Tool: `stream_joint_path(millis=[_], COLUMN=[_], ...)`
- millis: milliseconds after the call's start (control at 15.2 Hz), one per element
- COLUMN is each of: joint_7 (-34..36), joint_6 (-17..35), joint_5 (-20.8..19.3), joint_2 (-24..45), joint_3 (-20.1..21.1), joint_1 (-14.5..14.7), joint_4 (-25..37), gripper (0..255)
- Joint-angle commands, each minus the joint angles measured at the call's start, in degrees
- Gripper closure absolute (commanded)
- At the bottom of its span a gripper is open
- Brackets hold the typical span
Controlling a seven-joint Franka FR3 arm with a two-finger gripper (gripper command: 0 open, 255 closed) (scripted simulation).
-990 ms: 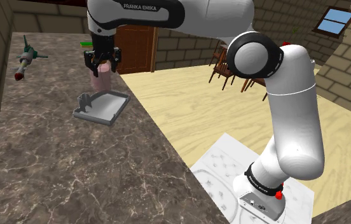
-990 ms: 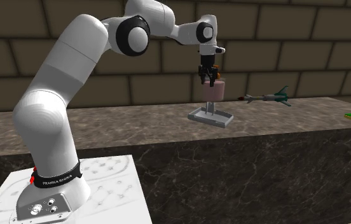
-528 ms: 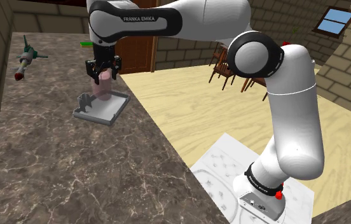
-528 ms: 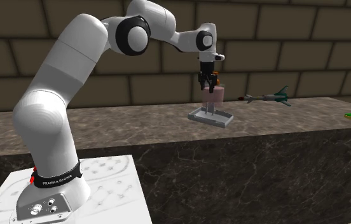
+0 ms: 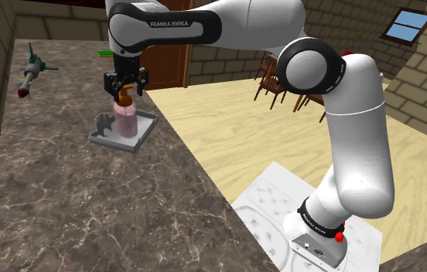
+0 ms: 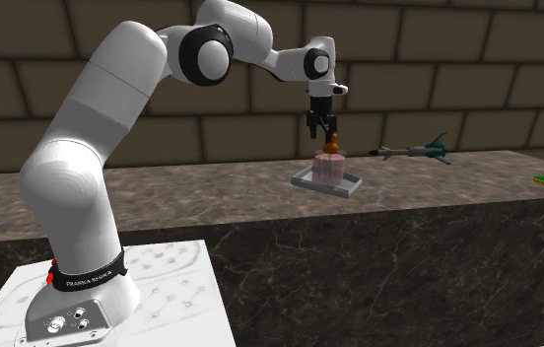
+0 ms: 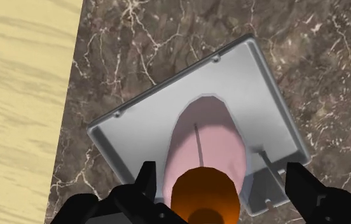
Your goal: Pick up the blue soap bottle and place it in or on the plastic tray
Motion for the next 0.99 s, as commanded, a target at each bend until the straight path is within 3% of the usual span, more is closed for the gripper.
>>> stream_joint_path(millis=[0, 198, 462, 924], joint_7=[0.0, 0.0, -0.37, -0.37], joint_6=[0.0, 0.0, -6.94, -6.94], joint_5=[0.0, 0.0, 0.21, 0.21], joint_2=[0.0, 0.0, -0.52, -0.52], joint_3=[0.0, 0.0, 0.14, 0.14], joint_1=[0.0, 0.0, 0.51, 0.51], joint_4=[0.01, 0.0, 6.49, 6.49], gripper=[0, 0, 0, 0])
